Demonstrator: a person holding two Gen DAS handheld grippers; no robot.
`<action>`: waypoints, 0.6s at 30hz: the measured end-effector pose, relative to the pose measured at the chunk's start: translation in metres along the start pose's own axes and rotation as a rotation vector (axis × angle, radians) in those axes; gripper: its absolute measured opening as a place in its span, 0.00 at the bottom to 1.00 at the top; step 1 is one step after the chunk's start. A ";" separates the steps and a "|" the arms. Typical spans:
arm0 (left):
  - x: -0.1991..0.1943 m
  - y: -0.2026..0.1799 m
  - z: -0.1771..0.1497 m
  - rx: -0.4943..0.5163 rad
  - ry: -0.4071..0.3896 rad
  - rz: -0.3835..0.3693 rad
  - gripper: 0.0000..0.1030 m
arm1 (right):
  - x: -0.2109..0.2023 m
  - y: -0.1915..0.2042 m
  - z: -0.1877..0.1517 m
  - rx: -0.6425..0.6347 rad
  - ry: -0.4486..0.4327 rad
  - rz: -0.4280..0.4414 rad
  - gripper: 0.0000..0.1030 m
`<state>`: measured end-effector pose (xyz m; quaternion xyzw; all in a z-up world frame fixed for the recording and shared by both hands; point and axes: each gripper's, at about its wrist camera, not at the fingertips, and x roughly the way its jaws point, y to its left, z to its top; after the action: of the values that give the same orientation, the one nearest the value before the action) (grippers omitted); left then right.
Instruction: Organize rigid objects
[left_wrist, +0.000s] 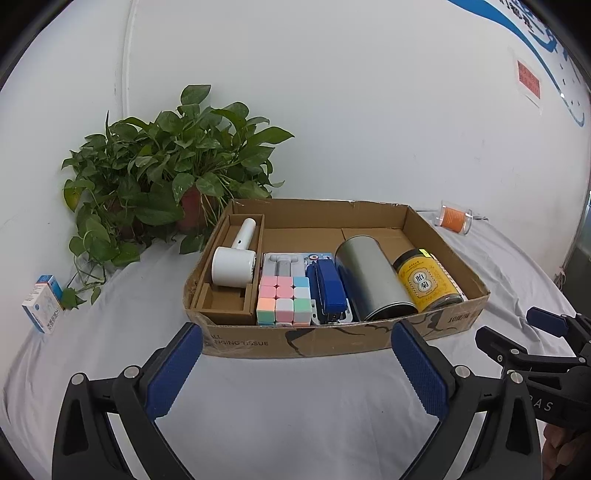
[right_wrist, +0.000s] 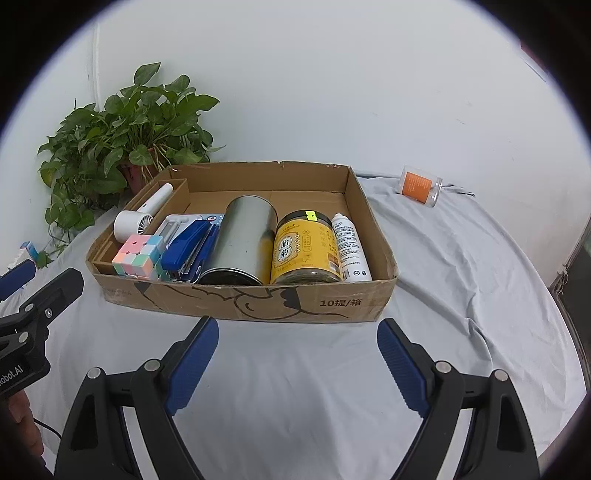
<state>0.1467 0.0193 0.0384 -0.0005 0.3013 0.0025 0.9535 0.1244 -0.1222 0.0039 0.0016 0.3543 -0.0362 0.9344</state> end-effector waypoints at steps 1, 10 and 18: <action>0.001 0.000 0.000 0.000 0.002 -0.001 1.00 | 0.001 0.000 0.000 0.000 0.002 0.000 0.85; 0.013 0.004 0.003 -0.010 0.018 0.003 1.00 | 0.009 0.002 0.003 -0.012 0.014 0.006 0.85; 0.022 0.006 0.003 -0.009 0.034 0.006 1.00 | 0.014 0.002 0.003 -0.015 0.023 0.000 0.85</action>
<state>0.1666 0.0254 0.0286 -0.0040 0.3175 0.0066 0.9482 0.1365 -0.1212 -0.0031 -0.0047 0.3653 -0.0334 0.9303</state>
